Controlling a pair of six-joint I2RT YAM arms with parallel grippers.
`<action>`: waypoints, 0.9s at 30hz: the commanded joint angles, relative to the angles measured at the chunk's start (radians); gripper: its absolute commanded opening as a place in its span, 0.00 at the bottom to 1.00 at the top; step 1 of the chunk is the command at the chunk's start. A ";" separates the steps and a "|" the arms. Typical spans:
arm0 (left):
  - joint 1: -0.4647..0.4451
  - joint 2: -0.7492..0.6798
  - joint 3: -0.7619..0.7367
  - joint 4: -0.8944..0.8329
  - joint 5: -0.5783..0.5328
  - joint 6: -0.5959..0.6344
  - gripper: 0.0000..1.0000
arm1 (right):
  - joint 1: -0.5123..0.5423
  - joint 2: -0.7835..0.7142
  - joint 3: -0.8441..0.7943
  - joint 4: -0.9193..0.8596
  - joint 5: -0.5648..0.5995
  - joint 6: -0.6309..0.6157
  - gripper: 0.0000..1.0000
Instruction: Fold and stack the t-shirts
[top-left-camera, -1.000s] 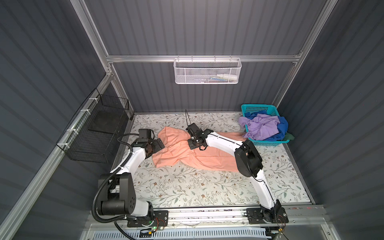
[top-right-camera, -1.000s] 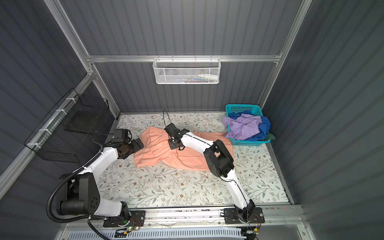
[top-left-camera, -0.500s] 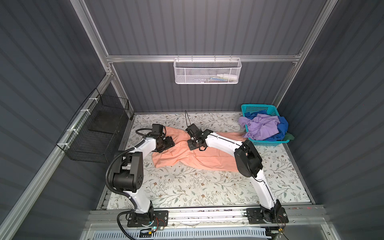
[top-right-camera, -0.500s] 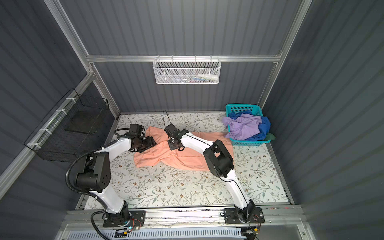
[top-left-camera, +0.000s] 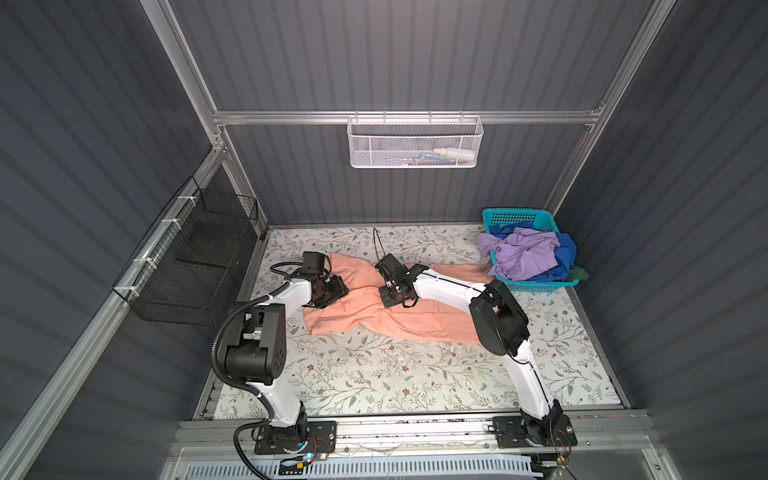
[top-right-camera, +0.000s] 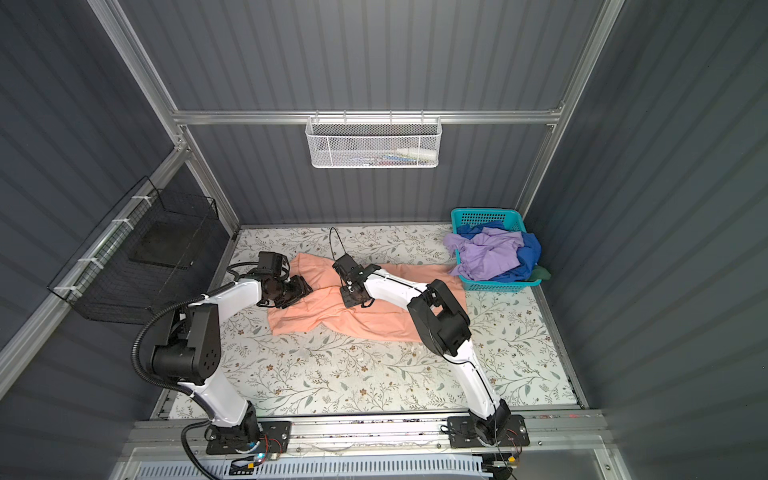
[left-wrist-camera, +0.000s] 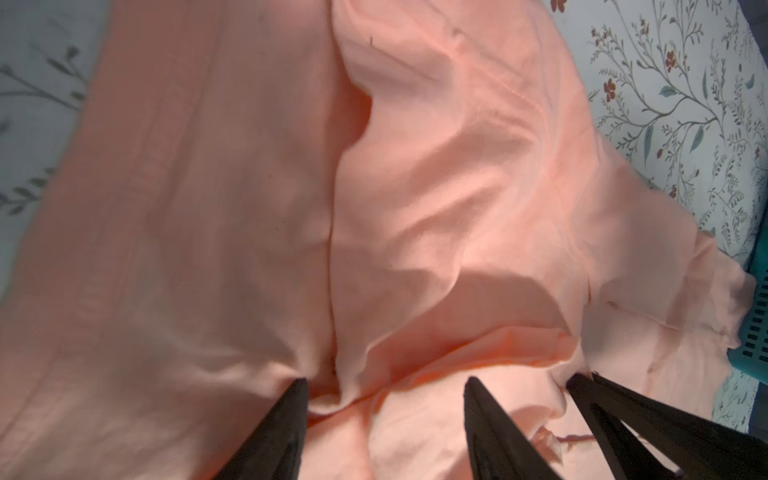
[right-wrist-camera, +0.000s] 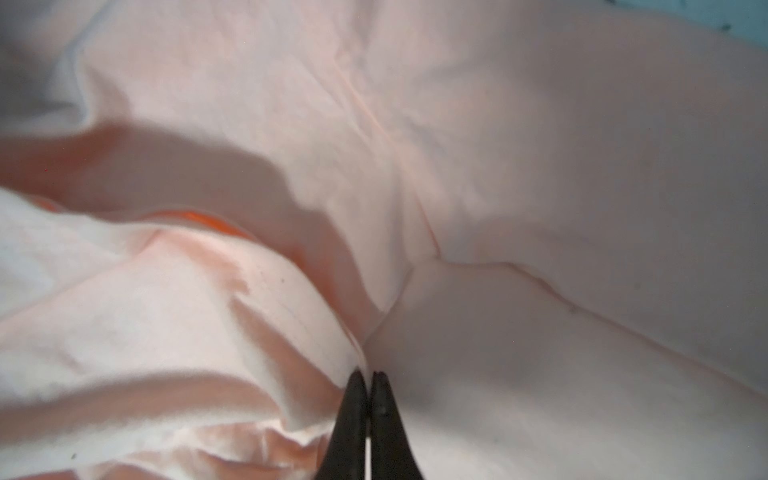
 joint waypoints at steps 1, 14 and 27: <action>0.001 -0.078 -0.013 -0.004 -0.022 -0.017 0.60 | -0.004 -0.068 -0.052 0.026 -0.007 0.025 0.00; -0.015 -0.046 0.016 0.018 0.051 -0.029 0.56 | -0.004 -0.062 -0.071 0.009 -0.003 0.042 0.00; -0.044 0.002 -0.004 0.051 0.076 -0.064 0.54 | -0.004 -0.064 -0.104 0.009 -0.004 0.059 0.00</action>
